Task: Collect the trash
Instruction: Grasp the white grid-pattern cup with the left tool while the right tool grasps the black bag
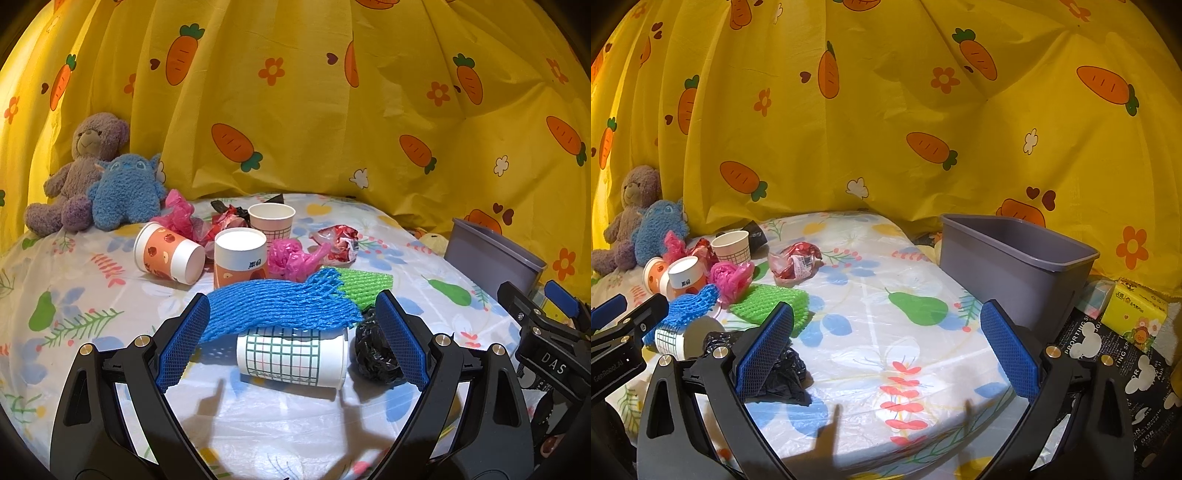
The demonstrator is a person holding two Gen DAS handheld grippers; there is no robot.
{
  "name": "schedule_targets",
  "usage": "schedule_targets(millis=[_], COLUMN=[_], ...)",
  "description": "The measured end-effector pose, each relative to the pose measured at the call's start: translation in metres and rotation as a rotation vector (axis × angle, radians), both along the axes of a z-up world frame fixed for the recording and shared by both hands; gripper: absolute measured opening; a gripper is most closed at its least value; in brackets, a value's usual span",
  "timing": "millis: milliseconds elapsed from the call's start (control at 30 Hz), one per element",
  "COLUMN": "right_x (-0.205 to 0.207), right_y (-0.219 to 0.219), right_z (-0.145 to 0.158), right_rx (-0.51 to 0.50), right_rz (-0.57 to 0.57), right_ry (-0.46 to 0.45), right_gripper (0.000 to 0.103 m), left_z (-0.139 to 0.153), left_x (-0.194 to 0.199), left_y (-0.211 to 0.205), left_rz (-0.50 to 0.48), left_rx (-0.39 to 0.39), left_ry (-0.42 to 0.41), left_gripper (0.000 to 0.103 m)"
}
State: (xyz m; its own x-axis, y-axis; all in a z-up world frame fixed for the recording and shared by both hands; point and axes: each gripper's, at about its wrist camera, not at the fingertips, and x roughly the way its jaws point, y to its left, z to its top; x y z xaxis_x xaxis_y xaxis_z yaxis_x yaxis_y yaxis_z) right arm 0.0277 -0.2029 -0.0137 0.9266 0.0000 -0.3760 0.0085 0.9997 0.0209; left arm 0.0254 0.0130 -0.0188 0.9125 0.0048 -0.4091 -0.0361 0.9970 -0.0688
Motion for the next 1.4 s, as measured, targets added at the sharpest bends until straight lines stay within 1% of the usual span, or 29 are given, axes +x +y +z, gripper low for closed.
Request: schedule_targets(millis=[100,267,367,433,533,600,633,667,700,767,800,867,900,933,967,1067,1167,1233,1400], right_x=[0.003,0.008,0.013,0.019,0.029,0.035,0.037,0.040,0.041,0.041,0.040,0.038,0.037,0.037,0.037,0.036,0.035,0.033,0.030], right_y=[0.013,0.042,0.055,0.060,0.065,0.065,0.065,0.065,0.063,0.061,0.060,0.058,0.056,0.054,0.052,0.049,0.044,0.040,0.031], right_z=[-0.008,-0.024,-0.034,-0.040,-0.046,-0.050,-0.052,-0.053,-0.055,-0.055,-0.054,-0.050,-0.050,-0.048,-0.047,-0.047,-0.047,-0.044,-0.035], right_rx=[0.006,0.016,0.026,0.034,0.037,0.054,0.063,0.071,0.081,0.105,0.103,0.092,0.091,0.095,0.098,0.090,0.105,0.115,0.129], right_rz=[0.073,0.220,0.297,0.326,0.348,0.369,0.381,0.392,0.402,0.419,0.419,0.413,0.409,0.408,0.406,0.408,0.407,0.404,0.385], right_ry=[0.026,0.087,0.125,0.151,0.190,0.212,0.224,0.233,0.240,0.236,0.228,0.208,0.205,0.203,0.201,0.191,0.185,0.173,0.138], right_gripper=[0.098,0.092,0.091,0.089,0.074,0.068,0.064,0.056,0.053,0.038,0.036,0.024,0.021,0.015,0.013,0.011,0.008,0.008,0.008], left_z=[-0.003,-0.010,-0.015,-0.019,-0.026,-0.028,-0.029,-0.031,-0.031,-0.033,-0.034,-0.035,-0.035,-0.036,-0.037,-0.039,-0.040,-0.040,-0.034], left_x=[-0.008,-0.019,-0.023,-0.022,-0.017,-0.014,-0.012,-0.010,-0.007,-0.002,0.001,0.008,0.012,0.016,0.019,0.028,0.034,0.035,0.037], left_y=[0.011,0.030,0.037,0.038,0.037,0.034,0.031,0.029,0.026,0.023,0.021,0.018,0.016,0.014,0.012,0.009,0.009,0.009,0.005], left_rz=[0.025,0.059,0.050,0.031,-0.005,-0.025,-0.035,-0.049,-0.063,-0.080,-0.085,-0.093,-0.099,-0.103,-0.104,-0.111,-0.118,-0.132,-0.178], left_rx=[-0.004,-0.007,-0.019,-0.025,-0.050,-0.050,-0.048,-0.050,-0.054,-0.057,-0.055,-0.053,-0.051,-0.049,-0.047,-0.045,-0.064,-0.069,-0.108], left_ry=[-0.002,0.001,0.006,0.022,0.053,0.061,0.064,0.068,0.073,0.084,0.090,0.104,0.114,0.125,0.132,0.162,0.180,0.176,0.156], left_gripper=[0.090,0.090,0.090,0.090,0.090,0.090,0.090,0.090,0.090,0.090,0.090,0.090,0.090,0.090,0.090,0.090,0.088,0.077,0.077])
